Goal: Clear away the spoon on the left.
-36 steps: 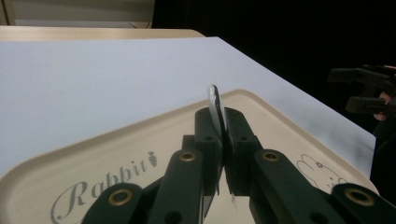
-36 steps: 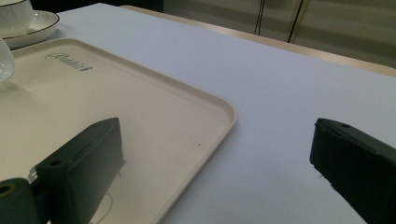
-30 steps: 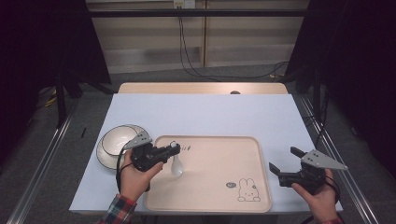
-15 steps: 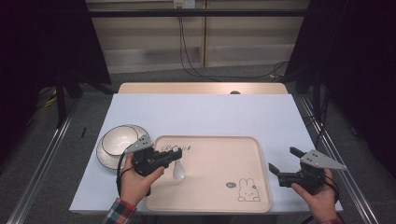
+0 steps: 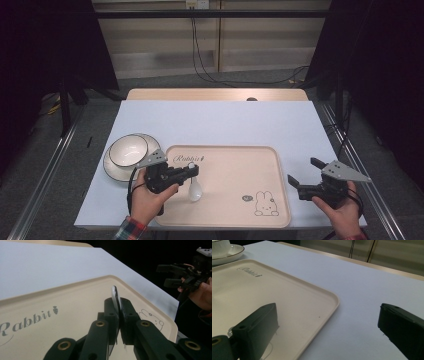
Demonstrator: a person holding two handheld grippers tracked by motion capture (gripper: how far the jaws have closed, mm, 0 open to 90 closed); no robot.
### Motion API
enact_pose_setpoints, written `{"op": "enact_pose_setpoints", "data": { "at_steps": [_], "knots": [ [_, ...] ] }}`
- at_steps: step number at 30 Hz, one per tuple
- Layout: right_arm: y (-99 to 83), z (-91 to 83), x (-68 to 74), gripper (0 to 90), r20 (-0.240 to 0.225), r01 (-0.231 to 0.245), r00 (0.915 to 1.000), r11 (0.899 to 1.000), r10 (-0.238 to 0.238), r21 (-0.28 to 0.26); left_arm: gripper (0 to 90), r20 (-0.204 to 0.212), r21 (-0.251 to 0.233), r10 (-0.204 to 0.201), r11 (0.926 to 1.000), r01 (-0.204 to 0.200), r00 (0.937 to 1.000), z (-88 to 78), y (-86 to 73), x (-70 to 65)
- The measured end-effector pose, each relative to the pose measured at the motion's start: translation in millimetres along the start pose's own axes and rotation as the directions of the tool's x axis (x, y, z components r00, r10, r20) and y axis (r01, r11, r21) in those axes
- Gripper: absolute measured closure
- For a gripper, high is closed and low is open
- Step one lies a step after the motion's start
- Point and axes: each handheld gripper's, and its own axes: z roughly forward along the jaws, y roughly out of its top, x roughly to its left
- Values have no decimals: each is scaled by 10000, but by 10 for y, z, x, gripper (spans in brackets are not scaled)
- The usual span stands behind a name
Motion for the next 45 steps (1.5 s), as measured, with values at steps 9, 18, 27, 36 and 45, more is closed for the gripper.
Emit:
{"op": "enact_pose_setpoints", "data": {
  "at_steps": [9,18,27,36,45],
  "knots": [
    [0,-4,-4,26,24,-26,10000,10000,26,-13,838,-100,-10,-147,9999,146,9998,20,-10,98],
    [-5,1,-5,27,-15,-33,10000,10000,33,23,790,-562,64,47,10000,-44,9984,81,-18,204],
    [-9,4,-1,27,-74,-34,10000,10000,34,66,744,-1034,258,178,9996,-153,9945,154,-53,281],
    [-15,15,-2,28,-99,31,9999,10000,-30,94,717,-1308,352,75,9994,-29,9914,214,-67,369],
    [-21,18,-3,29,-127,5,9999,9999,-3,113,703,-1493,458,93,9989,-25,9887,278,-57,425]
  ]
}}
